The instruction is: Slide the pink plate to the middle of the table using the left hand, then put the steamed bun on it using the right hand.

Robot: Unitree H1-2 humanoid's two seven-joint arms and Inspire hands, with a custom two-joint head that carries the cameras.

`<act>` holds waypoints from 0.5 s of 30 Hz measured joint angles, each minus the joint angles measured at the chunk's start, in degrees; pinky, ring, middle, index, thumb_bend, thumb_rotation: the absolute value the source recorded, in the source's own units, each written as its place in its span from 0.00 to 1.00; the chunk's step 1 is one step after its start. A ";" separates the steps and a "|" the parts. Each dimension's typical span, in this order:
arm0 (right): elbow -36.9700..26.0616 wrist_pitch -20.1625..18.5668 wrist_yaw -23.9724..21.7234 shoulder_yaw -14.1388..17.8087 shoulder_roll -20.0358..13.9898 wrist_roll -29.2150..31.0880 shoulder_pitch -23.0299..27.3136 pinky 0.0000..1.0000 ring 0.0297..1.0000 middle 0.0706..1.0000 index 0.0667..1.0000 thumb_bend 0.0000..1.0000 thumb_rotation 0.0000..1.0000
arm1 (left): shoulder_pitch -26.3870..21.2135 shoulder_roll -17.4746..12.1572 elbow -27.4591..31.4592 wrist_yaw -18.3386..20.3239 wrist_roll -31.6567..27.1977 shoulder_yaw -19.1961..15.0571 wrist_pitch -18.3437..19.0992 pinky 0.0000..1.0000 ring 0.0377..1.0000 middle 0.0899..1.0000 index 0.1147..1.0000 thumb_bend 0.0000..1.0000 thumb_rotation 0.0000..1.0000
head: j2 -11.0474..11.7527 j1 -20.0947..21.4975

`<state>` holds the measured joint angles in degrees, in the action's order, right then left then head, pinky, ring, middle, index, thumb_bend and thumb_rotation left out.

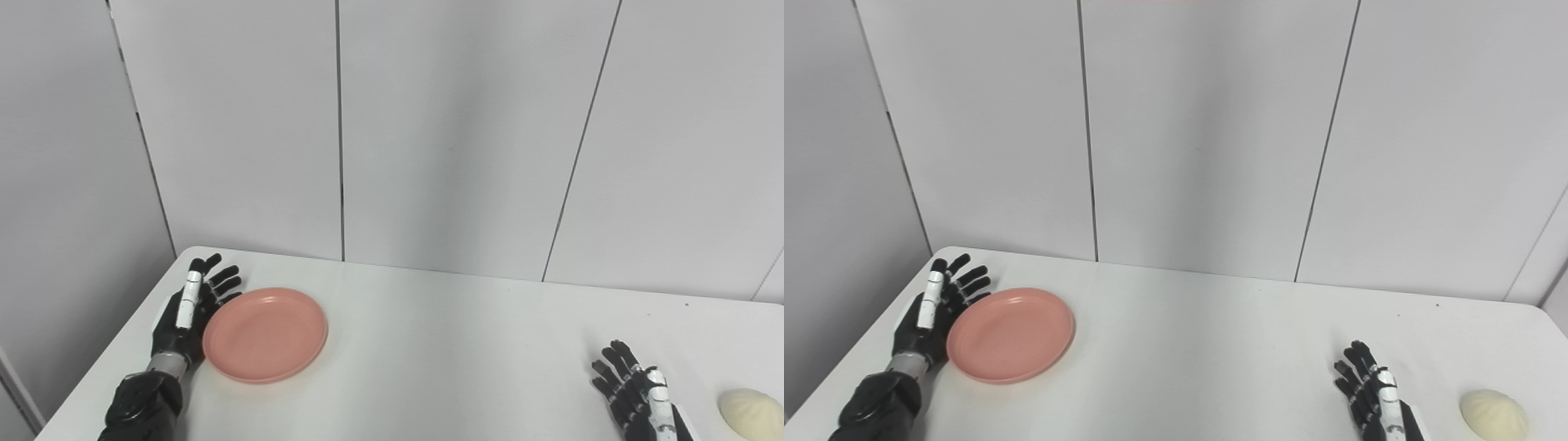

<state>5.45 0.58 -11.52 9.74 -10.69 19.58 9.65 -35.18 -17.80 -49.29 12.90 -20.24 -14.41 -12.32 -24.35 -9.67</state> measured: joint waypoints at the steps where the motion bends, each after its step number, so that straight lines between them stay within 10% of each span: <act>1: 0.06 0.00 0.00 -0.01 0.00 -0.03 0.01 0.94 0.91 0.94 0.92 0.78 0.95 | -0.01 0.44 0.33 0.00 -0.07 -0.03 0.20 0.78 0.82 0.78 0.91 0.93 0.80 | 0.00 0.00; 15: 0.05 0.00 0.13 -0.17 0.04 -1.00 0.06 0.95 0.91 0.93 0.92 0.80 0.94 | -1.91 6.12 1.34 -4.98 3.07 1.31 0.38 0.76 0.81 0.80 1.00 0.88 0.81 | -0.09 1.05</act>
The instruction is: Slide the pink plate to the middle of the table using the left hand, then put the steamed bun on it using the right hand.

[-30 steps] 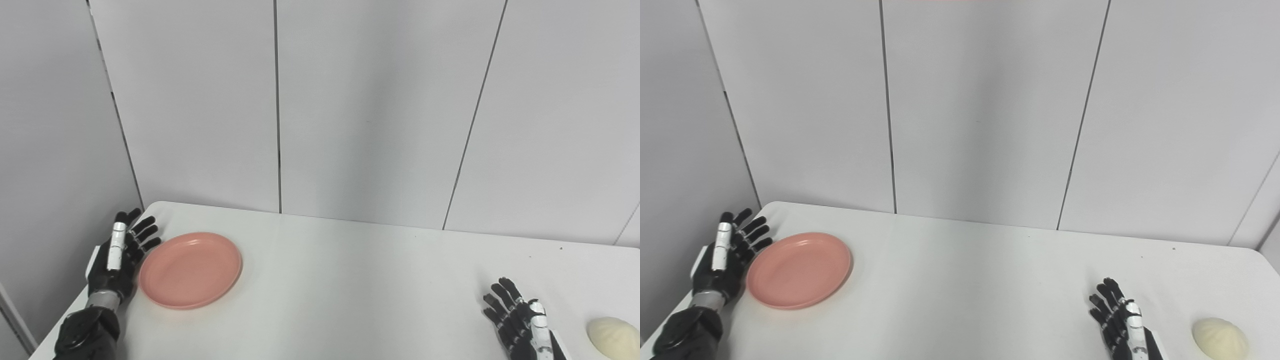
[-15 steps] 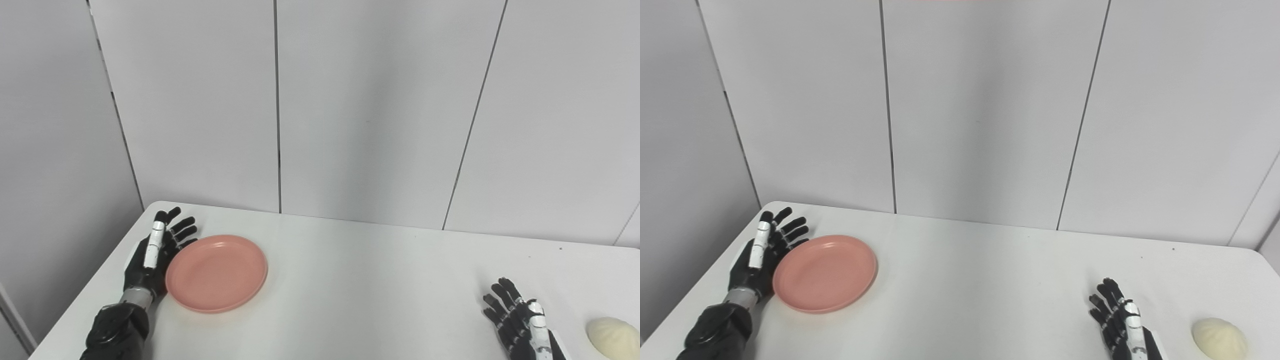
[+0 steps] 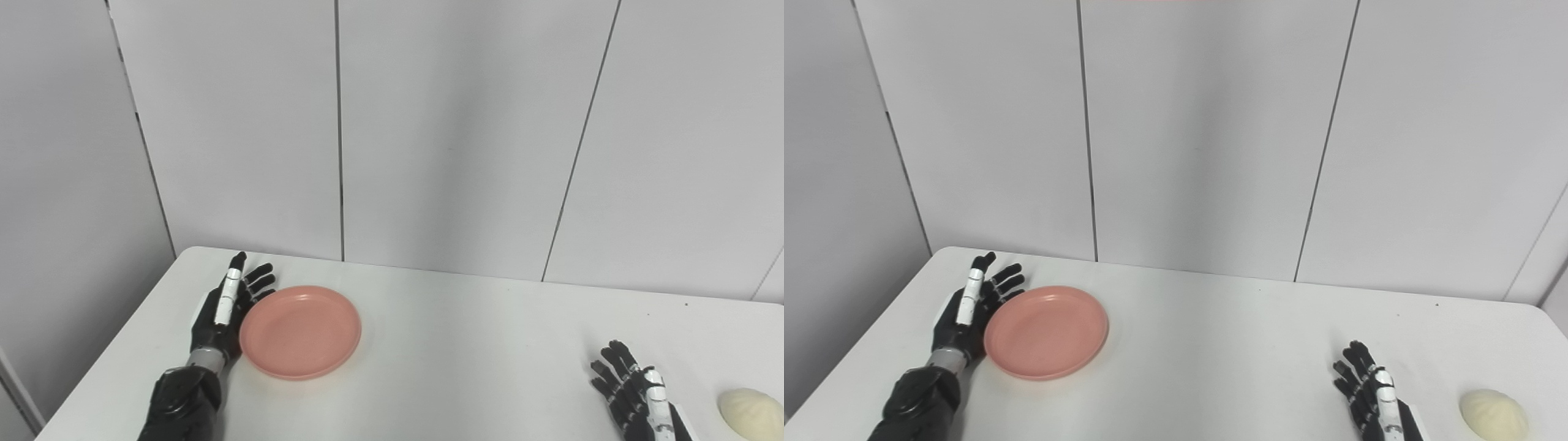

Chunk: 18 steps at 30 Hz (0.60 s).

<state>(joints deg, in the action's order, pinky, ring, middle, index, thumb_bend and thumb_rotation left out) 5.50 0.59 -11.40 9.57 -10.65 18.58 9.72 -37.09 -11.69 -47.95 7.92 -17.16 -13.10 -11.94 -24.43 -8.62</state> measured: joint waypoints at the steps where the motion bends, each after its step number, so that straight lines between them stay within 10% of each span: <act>1: -0.03 0.00 0.00 0.00 0.01 0.00 0.00 0.94 0.91 0.93 0.91 0.81 0.94 | -0.28 0.53 -0.10 -0.51 0.37 0.33 -0.02 0.76 0.80 0.80 1.00 0.89 0.81 | 0.00 0.00; 18: -3.73 -1.54 1.66 -1.79 2.00 -2.02 -1.80 0.93 0.91 0.92 0.91 0.82 0.93 | -0.41 7.48 4.66 -3.90 2.83 2.99 3.47 0.76 0.79 0.79 1.00 0.86 0.81 | -4.91 9.30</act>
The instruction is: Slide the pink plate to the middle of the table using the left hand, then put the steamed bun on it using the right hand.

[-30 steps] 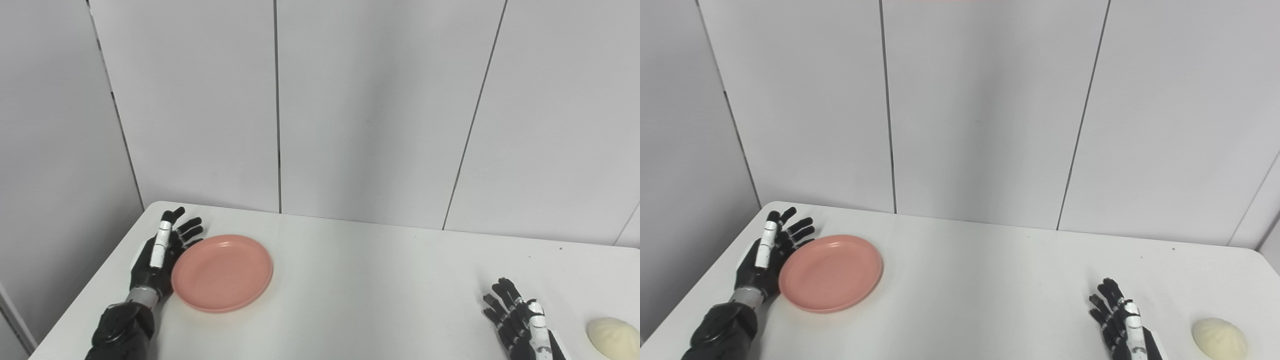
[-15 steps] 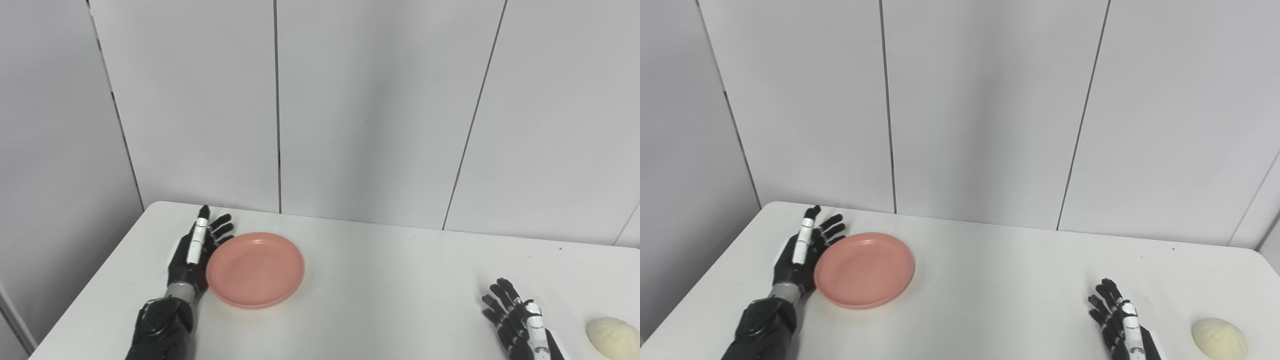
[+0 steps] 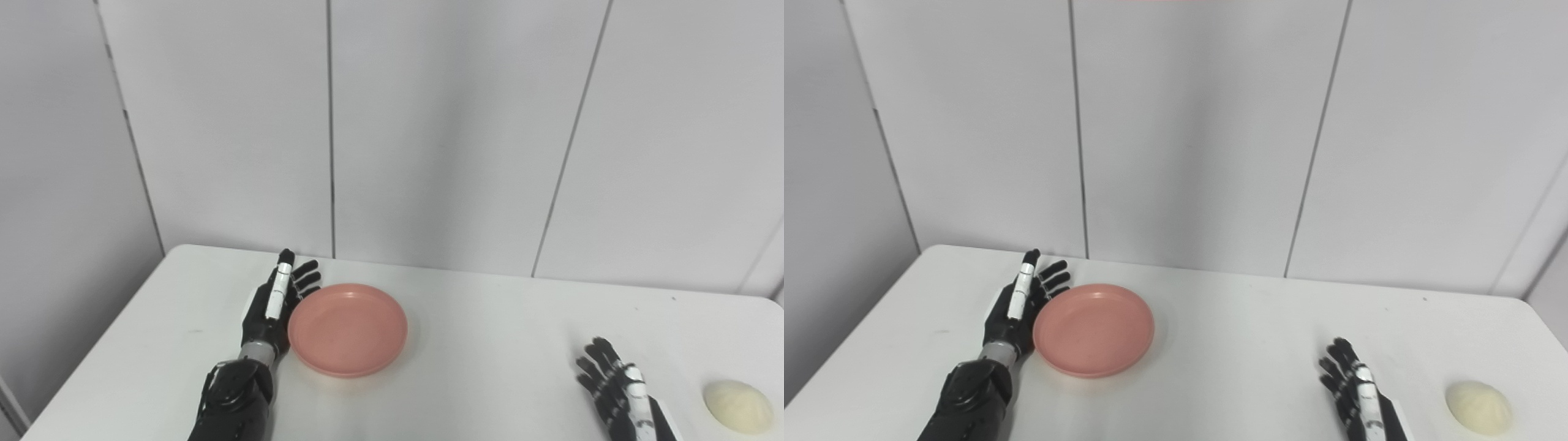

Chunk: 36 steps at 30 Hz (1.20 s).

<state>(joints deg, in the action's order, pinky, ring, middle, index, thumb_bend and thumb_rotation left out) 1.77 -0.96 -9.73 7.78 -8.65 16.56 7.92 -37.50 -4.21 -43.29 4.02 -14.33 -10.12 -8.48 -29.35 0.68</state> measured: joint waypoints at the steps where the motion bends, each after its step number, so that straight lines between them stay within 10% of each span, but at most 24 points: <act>1: -0.76 -0.68 0.54 -0.36 0.43 -0.22 -0.47 0.93 0.91 0.92 0.91 0.83 0.93 | 0.10 0.40 0.49 0.01 0.08 0.34 0.64 0.76 0.79 0.79 1.00 0.86 0.81 | -0.01 0.02; 12: -6.67 -6.43 4.78 -3.97 4.40 -4.66 -1.93 0.90 0.89 0.92 0.90 0.86 0.94 | 2.02 2.03 5.99 -0.49 2.16 2.62 5.29 0.82 0.84 0.82 1.00 0.84 0.83 | -2.90 11.25; 36: -8.64 -8.64 8.34 -6.50 7.18 -9.19 -2.17 0.90 0.89 0.91 0.88 0.89 0.93 | 4.76 5.79 10.61 0.74 2.58 5.79 6.55 0.84 0.84 0.81 1.00 0.86 0.81 | -2.56 19.62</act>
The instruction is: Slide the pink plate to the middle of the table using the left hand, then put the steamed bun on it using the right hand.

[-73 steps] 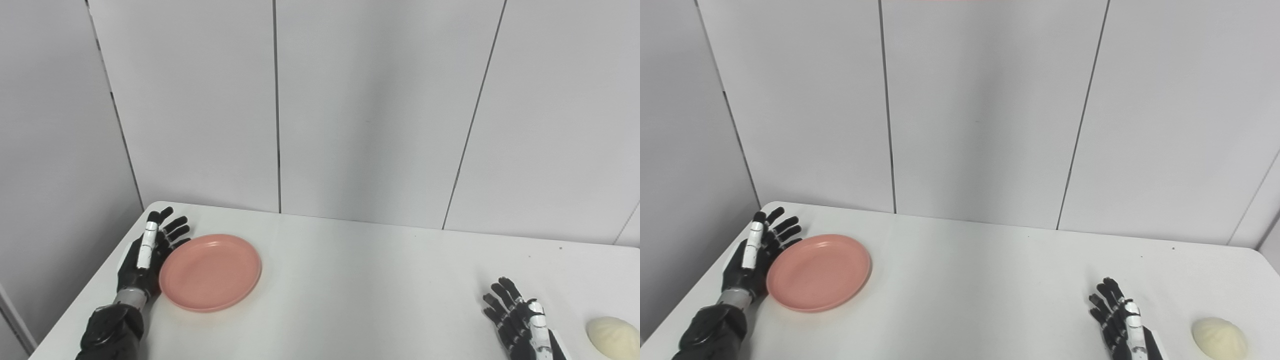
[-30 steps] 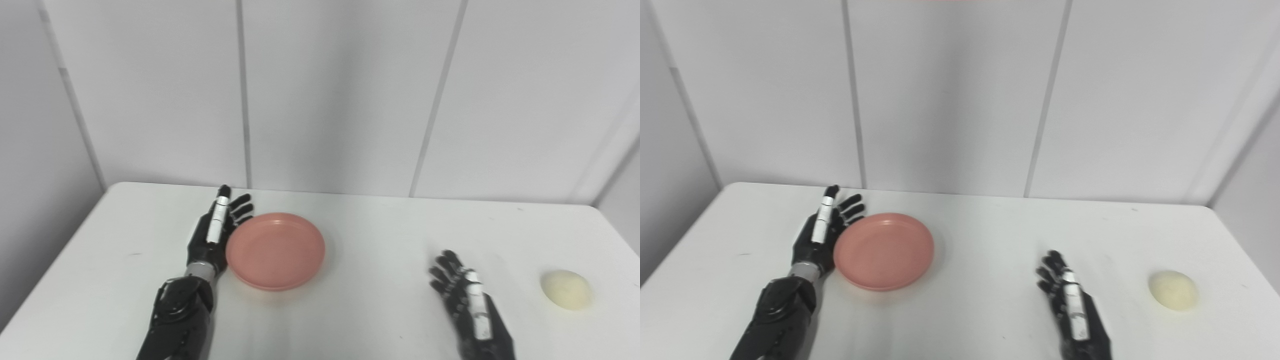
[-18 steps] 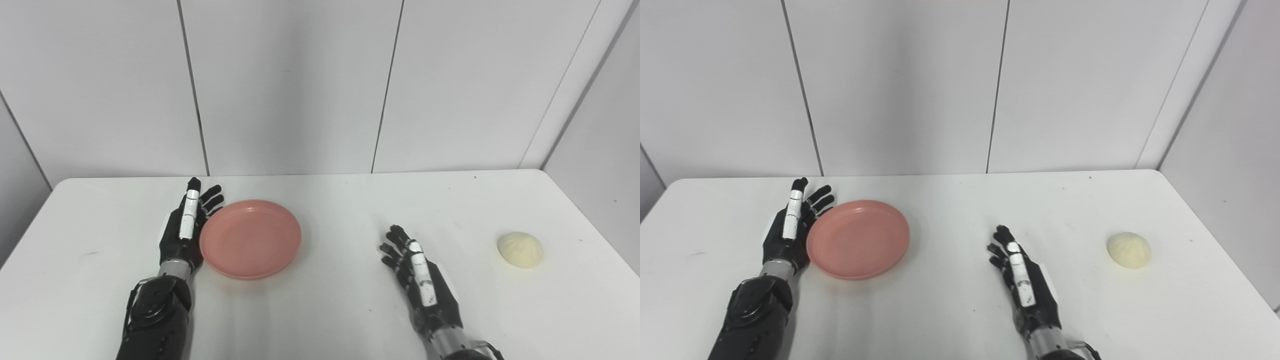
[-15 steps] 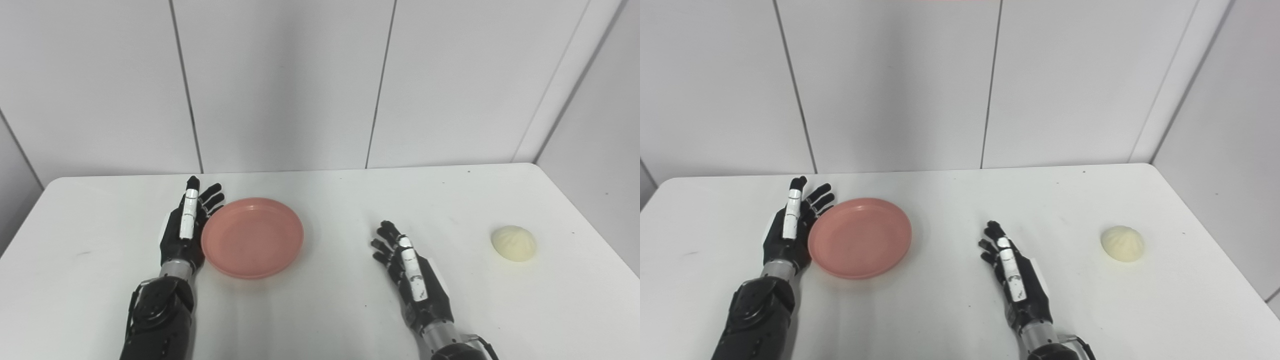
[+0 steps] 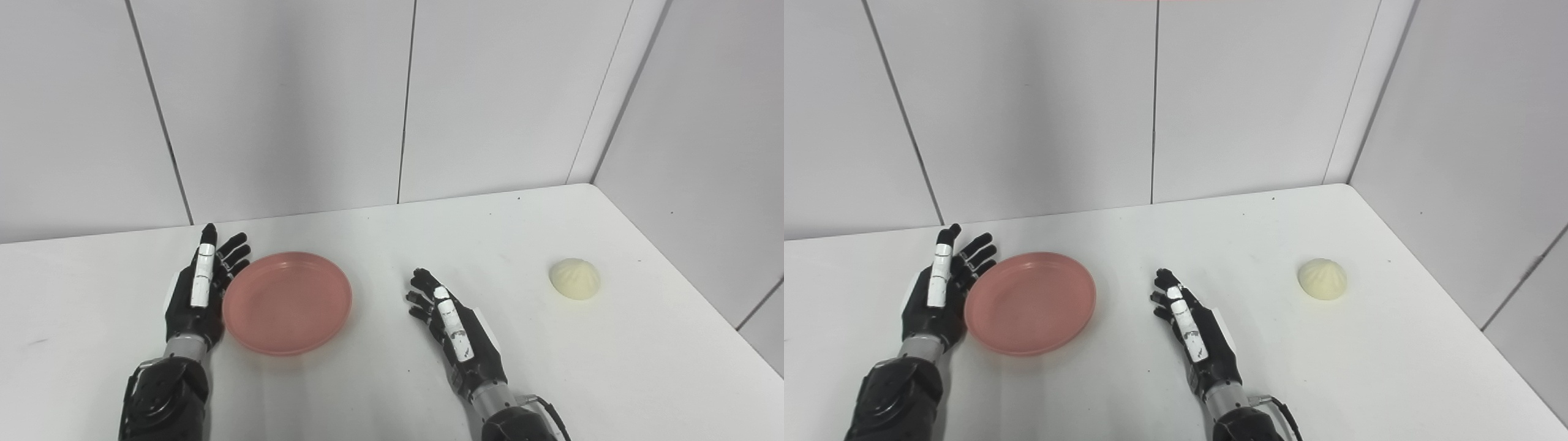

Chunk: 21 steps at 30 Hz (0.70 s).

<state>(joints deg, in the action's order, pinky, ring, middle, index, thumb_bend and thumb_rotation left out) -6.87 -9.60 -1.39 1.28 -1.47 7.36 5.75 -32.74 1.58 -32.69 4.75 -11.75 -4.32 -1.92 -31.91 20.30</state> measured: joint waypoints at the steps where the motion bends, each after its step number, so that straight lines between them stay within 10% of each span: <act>1: 0.02 0.00 -0.01 -0.07 0.00 -0.01 0.02 0.90 0.89 0.91 0.88 0.89 0.92 | 0.25 0.00 0.24 0.36 -0.02 0.06 -0.09 0.84 0.84 0.81 1.00 0.87 0.81 | 0.00 0.00; 21: 0.27 3.82 1.12 1.65 -1.83 -4.48 0.37 0.83 0.86 0.91 0.90 0.93 0.84 | 0.89 0.24 0.05 2.01 1.00 0.61 -1.66 0.88 0.86 0.83 1.00 0.81 0.80 | 1.93 -1.14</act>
<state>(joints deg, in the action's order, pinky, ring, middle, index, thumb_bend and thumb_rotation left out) -6.60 -5.78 -0.28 2.94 -3.30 2.89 6.11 -31.85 1.82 -32.64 6.77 -10.75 -3.71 -3.58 -29.97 19.16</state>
